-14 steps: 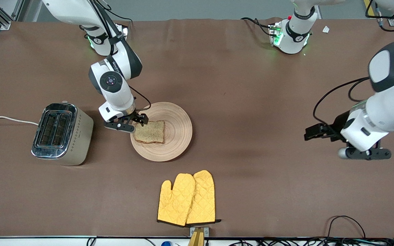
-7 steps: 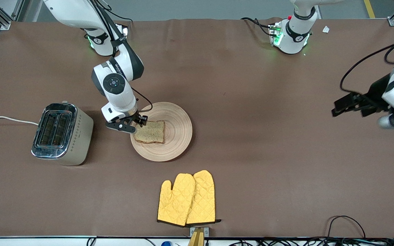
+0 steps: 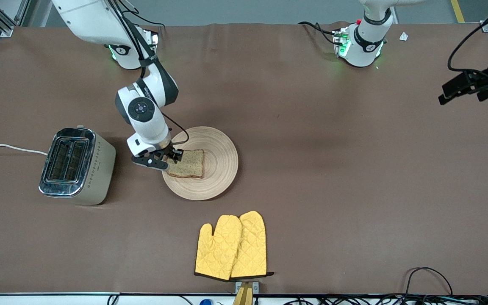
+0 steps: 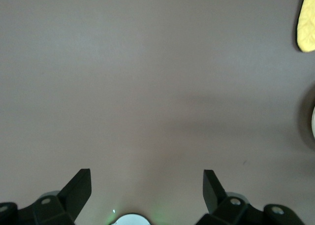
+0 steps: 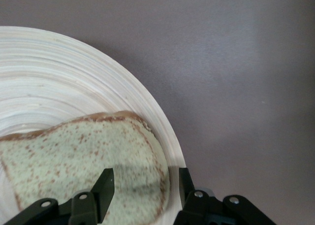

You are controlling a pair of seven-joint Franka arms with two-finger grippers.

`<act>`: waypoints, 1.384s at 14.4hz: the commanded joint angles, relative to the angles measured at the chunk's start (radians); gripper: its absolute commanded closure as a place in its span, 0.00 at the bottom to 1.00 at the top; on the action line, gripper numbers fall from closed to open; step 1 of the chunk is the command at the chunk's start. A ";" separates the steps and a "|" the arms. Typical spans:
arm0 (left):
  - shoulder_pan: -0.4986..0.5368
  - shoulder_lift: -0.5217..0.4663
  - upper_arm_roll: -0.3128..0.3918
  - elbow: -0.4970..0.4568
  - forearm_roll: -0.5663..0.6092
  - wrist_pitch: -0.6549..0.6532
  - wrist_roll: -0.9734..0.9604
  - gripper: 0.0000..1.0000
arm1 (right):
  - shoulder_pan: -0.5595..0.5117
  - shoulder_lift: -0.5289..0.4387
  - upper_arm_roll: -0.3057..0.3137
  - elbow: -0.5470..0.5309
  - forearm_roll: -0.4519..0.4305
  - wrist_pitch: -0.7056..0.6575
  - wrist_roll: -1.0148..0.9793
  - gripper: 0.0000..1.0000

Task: Move plate and put bread in toaster
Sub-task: 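Close the right gripper on the bread slice's crust edge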

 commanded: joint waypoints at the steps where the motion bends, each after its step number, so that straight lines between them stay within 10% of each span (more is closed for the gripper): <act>1: -0.009 -0.092 -0.004 -0.106 0.022 0.015 -0.008 0.00 | -0.005 0.089 0.004 0.079 -0.028 0.006 0.028 0.38; 10: -0.006 -0.091 -0.037 -0.133 0.062 0.092 -0.034 0.00 | 0.006 0.074 0.006 0.082 -0.028 -0.039 0.033 0.98; 20: -0.008 -0.091 -0.040 -0.136 0.066 0.170 -0.015 0.00 | -0.002 0.020 0.007 0.151 -0.027 -0.225 -0.029 1.00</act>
